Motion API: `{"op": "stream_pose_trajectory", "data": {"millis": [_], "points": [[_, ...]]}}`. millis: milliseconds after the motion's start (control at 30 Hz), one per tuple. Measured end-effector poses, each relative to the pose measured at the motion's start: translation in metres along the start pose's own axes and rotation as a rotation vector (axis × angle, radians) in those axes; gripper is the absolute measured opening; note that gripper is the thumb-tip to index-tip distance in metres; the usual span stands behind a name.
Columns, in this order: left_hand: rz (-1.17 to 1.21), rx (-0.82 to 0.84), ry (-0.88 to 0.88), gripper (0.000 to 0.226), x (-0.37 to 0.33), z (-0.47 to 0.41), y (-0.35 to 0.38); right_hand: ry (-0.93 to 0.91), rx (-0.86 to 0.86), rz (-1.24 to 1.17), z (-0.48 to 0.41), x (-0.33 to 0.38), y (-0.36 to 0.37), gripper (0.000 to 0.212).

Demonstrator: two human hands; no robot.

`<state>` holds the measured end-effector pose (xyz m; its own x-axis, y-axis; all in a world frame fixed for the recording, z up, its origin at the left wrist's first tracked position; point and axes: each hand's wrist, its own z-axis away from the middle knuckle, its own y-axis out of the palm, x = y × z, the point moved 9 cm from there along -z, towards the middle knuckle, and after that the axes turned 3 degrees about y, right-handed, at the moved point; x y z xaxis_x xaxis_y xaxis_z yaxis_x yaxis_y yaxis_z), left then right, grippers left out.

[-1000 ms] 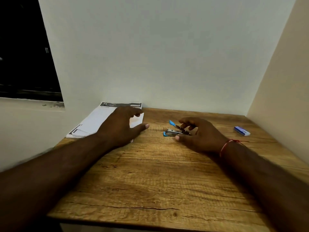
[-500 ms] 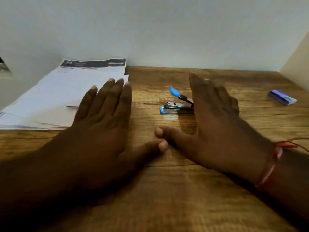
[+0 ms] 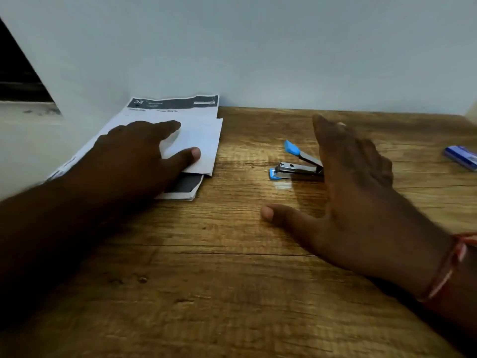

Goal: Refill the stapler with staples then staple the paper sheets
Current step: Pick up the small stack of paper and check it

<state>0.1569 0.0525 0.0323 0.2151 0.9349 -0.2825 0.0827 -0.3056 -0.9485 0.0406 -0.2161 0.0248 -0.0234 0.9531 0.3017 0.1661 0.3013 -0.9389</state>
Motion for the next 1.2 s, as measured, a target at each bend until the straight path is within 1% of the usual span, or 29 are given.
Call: {"op": "stream_pose_trajectory", "data": {"millis": [67, 167, 233, 300, 367, 467, 500, 567, 633, 700, 733, 800, 867, 967, 1033, 1100, 1200], "points": [[0.004, -0.054, -0.040, 0.101, 0.011, -0.004, -0.002, -0.002, -0.010, -0.028, -0.001, -0.002, -0.003, 0.136], [-0.015, -0.074, -0.070, 0.096, 0.020, -0.009, -0.003, -0.046, -0.073, -0.035, -0.001, 0.004, -0.008, 0.136], [0.062, -0.097, -0.037, 0.093, 0.018, -0.012, -0.005, -0.061, -0.080, -0.046, -0.001, 0.005, -0.008, 0.135], [0.146, -0.107, 0.001, 0.083, 0.014, -0.012, -0.006, -0.079, -0.084, -0.065, -0.002, 0.004, -0.009, 0.135], [0.221, -0.131, 0.030, 0.064, 0.011, -0.012, -0.007, -0.072, -0.066, -0.091, -0.002, 0.002, -0.008, 0.133], [0.359, -0.255, 0.089, 0.017, 0.009, -0.010, -0.014, -0.059, -0.082, -0.139, -0.003, 0.000, -0.012, 0.128], [0.443, -0.290, 0.097, 0.009, 0.009, -0.008, -0.018, -0.054, -0.110, -0.179, -0.002, -0.001, -0.016, 0.123], [0.631, -0.365, 0.115, 0.010, 0.008, -0.001, -0.027, -0.060, -0.225, -0.328, 0.000, -0.004, -0.028, 0.103], [0.819, -0.415, 0.157, 0.015, 0.001, 0.007, -0.035, -0.090, -0.327, -0.527, 0.001, -0.008, -0.038, 0.072], [0.941, -0.427, 0.230, 0.020, -0.014, 0.017, -0.037, -0.104, -0.355, -0.750, 0.002, -0.009, -0.041, 0.046], [0.968, -0.427, 0.268, 0.022, -0.023, 0.024, -0.036, -0.106, -0.350, -0.847, 0.003, -0.009, -0.040, 0.038], [0.969, -0.431, 0.328, 0.024, -0.040, 0.035, -0.032, -0.117, -0.293, -0.984, 0.004, -0.004, -0.035, 0.034], [1.009, -0.420, 0.358, 0.023, -0.050, 0.045, -0.026, -0.135, -0.251, -1.039, 0.005, 0.001, -0.033, 0.037], [1.114, -0.361, 0.367, 0.022, -0.059, 0.052, -0.022, -0.130, -0.266, -1.098, 0.005, -0.003, -0.036, 0.036], [1.129, -0.323, 0.368, 0.029, -0.061, 0.052, -0.021, -0.135, -0.291, -1.095, 0.004, -0.006, -0.039, 0.033], [1.149, -0.249, 0.361, 0.039, -0.060, 0.049, -0.018, -0.131, -0.315, -1.058, 0.005, -0.008, -0.041, 0.031], [1.105, -0.181, 0.355, 0.046, -0.060, 0.048, -0.015, -0.125, -0.316, -1.047, 0.005, -0.009, -0.042, 0.031]]}}
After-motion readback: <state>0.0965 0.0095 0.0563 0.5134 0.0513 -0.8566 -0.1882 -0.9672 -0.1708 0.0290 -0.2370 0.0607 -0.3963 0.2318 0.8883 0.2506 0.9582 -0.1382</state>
